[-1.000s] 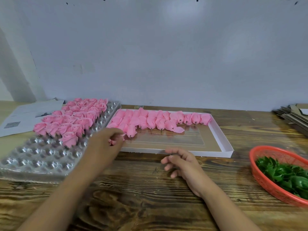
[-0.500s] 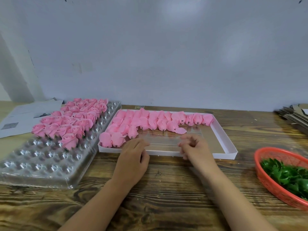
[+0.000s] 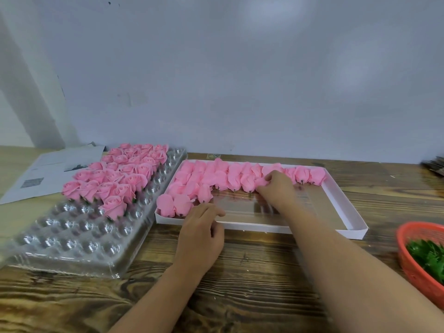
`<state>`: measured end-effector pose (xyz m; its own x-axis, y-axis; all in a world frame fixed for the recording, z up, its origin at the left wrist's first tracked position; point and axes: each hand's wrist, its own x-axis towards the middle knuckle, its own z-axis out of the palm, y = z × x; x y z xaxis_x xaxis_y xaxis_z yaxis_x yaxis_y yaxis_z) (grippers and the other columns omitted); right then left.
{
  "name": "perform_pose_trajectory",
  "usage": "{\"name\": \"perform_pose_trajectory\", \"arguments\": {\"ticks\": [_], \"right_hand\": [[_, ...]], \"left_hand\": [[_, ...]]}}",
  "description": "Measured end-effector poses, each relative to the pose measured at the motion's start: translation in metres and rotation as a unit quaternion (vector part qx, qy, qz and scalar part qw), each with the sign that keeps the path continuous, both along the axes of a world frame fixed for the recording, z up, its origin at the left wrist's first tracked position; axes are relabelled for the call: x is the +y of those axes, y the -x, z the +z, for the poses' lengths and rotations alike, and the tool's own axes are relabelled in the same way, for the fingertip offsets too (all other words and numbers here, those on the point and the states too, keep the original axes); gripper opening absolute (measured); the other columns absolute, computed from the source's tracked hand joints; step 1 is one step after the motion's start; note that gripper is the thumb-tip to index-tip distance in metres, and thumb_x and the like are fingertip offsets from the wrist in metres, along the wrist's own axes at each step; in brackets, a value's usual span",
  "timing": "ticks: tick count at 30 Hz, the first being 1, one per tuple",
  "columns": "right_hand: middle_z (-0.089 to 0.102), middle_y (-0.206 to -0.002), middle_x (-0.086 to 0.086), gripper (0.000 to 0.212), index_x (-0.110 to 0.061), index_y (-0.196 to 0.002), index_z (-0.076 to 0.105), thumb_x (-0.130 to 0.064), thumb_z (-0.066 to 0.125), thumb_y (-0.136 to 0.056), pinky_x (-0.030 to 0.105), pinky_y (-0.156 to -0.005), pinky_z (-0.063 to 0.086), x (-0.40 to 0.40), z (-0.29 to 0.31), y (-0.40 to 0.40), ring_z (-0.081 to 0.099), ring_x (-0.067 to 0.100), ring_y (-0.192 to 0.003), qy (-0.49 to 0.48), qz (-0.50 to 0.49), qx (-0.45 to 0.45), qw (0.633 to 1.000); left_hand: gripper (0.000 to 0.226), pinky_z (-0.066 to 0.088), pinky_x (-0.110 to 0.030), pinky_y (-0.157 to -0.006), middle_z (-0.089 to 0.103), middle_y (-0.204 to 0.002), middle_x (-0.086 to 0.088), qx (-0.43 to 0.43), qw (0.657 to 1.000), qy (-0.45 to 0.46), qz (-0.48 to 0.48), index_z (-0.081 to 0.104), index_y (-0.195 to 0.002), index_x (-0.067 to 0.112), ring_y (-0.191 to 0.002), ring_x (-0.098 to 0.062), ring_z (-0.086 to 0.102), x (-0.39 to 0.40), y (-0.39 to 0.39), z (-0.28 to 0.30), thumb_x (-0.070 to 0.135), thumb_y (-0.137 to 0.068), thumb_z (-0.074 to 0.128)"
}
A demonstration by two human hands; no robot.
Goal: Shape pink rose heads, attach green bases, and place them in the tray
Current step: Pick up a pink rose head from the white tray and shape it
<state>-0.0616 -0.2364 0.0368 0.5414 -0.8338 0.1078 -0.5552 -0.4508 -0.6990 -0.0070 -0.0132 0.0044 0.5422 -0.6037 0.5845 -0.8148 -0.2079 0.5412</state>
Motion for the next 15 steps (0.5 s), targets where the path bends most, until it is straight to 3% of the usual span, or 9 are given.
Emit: {"name": "perform_pose_trajectory", "arguments": {"ticks": [2,5,8,11,15], "right_hand": [[0.068,-0.088,0.013,0.014,-0.007,-0.101,0.062,-0.016,0.054,-0.095,0.033,-0.069,0.052,-0.0016,-0.0021,-0.0054,0.064,0.025,-0.08,-0.014,-0.011,0.017,1.0],[0.062,-0.08,0.008,0.013,-0.005,-0.104,0.058,-0.013,0.051,-0.096,0.03,-0.063,0.048,-0.0023,-0.0044,-0.0096,0.061,0.023,-0.073,-0.024,-0.013,0.07,0.997],[0.061,-0.085,0.011,0.007,-0.007,-0.1,0.054,-0.012,0.051,-0.096,0.027,-0.046,0.039,-0.003,-0.0088,-0.0112,0.053,0.017,-0.062,0.005,-0.027,0.04,0.999],[0.064,-0.086,0.014,0.004,-0.006,-0.097,0.057,-0.008,0.054,-0.095,0.027,-0.047,0.043,-0.0051,-0.009,-0.0115,0.059,0.02,-0.066,-0.014,-0.036,0.025,0.999],[0.058,-0.074,0.006,0.007,-0.007,-0.085,0.057,-0.008,0.057,-0.092,0.023,-0.048,0.035,-0.0067,-0.0088,-0.0023,0.059,0.02,-0.068,-0.001,-0.037,0.006,0.999]], "left_hand": [[0.03,0.054,-0.029,-0.089,0.064,-0.104,0.005,0.005,1.0,0.003,0.003,0.074,-0.101,0.009,-0.102,-0.01,0.058,-0.0004,-0.0011,-0.0002,-0.013,-0.081,0.07],[0.028,0.053,-0.027,-0.09,0.059,-0.104,0.012,0.016,1.0,-0.004,0.006,0.073,-0.1,0.011,-0.102,-0.009,0.058,-0.0001,-0.0021,0.0,-0.01,-0.083,0.069],[0.027,0.053,-0.027,-0.087,0.062,-0.102,0.008,0.016,1.0,-0.007,0.002,0.073,-0.097,0.011,-0.099,-0.012,0.06,0.0,-0.0019,0.0005,-0.011,-0.082,0.068],[0.026,0.052,-0.024,-0.086,0.061,-0.102,0.009,0.015,1.0,-0.007,0.005,0.073,-0.096,0.012,-0.098,-0.011,0.06,-0.0001,-0.0018,0.0013,-0.01,-0.082,0.069],[0.025,0.054,-0.025,-0.084,0.06,-0.1,0.01,0.009,1.0,0.003,0.006,0.073,-0.094,0.011,-0.096,-0.012,0.06,-0.0007,-0.0022,0.0014,-0.01,-0.081,0.07]]}}
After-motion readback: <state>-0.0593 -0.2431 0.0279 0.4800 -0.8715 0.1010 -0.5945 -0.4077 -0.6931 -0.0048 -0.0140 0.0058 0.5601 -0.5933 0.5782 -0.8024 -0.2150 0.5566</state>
